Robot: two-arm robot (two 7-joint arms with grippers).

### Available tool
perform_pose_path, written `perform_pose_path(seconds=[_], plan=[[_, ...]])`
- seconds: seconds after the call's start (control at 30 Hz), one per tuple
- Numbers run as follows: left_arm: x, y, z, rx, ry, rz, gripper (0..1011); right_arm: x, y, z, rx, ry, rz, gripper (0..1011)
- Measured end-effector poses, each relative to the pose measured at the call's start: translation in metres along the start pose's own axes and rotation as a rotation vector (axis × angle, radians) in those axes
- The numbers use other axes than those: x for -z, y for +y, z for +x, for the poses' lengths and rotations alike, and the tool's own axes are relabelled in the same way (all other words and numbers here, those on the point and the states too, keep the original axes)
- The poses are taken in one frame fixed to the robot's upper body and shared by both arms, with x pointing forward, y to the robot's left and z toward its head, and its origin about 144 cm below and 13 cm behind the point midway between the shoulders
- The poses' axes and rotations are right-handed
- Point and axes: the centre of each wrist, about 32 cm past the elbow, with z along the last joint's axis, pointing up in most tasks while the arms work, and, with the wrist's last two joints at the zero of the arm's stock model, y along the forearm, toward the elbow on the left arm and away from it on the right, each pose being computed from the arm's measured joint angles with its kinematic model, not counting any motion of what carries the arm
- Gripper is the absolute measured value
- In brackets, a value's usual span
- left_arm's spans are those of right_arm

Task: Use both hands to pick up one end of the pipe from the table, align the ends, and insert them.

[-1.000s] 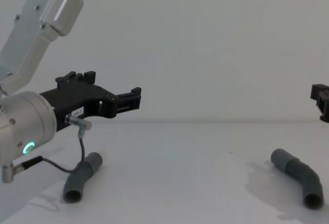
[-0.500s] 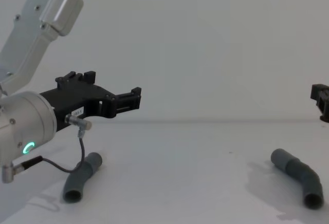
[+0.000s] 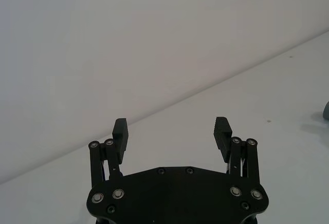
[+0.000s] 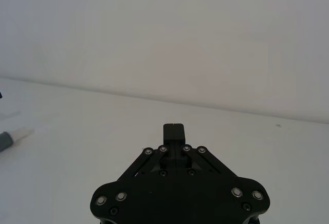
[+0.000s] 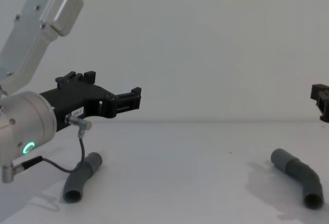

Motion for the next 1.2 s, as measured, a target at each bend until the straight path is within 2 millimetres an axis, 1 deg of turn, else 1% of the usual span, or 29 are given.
perform_pose_path(seconds=[0.73,0.8,0.9,0.97,1.0,1.03,1.07,1.1,1.13,1.2], plan=[[0.0000,0.0000,0.0000,0.000,0.000,0.000,1001,0.0000,0.0000,0.0000,0.000,0.000,0.000,0],[0.0000,0.0000,0.0000,0.000,0.000,0.000,1001,0.0000,0.0000,0.0000,0.000,0.000,0.000,72],[0.0000,0.0000,0.0000,0.000,0.000,0.000,1001,0.0000,0.0000,0.0000,0.000,0.000,0.000,122],[0.0000,0.0000,0.0000,0.000,0.000,0.000,1001,0.0000,0.0000,0.0000,0.000,0.000,0.000,191],[0.0000,0.0000,0.0000,0.000,0.000,0.000,1001,0.0000,0.0000,0.0000,0.000,0.000,0.000,203],[0.0000,0.0000,0.0000,0.000,0.000,0.000,1001,0.0000,0.0000,0.0000,0.000,0.000,0.000,268],[0.0000,0.0000,0.0000,0.000,0.000,0.000,1001,0.0000,0.0000,0.0000,0.000,0.000,0.000,268],[0.0000,0.0000,0.0000,0.000,0.000,0.000,1001,0.0000,0.0000,0.0000,0.000,0.000,0.000,305],[0.0000,0.0000,0.0000,0.000,0.000,0.000,1001,0.0000,0.0000,0.0000,0.000,0.000,0.000,364],[0.0000,0.0000,0.0000,0.000,0.000,0.000,1001,0.0000,0.0000,0.0000,0.000,0.000,0.000,400]])
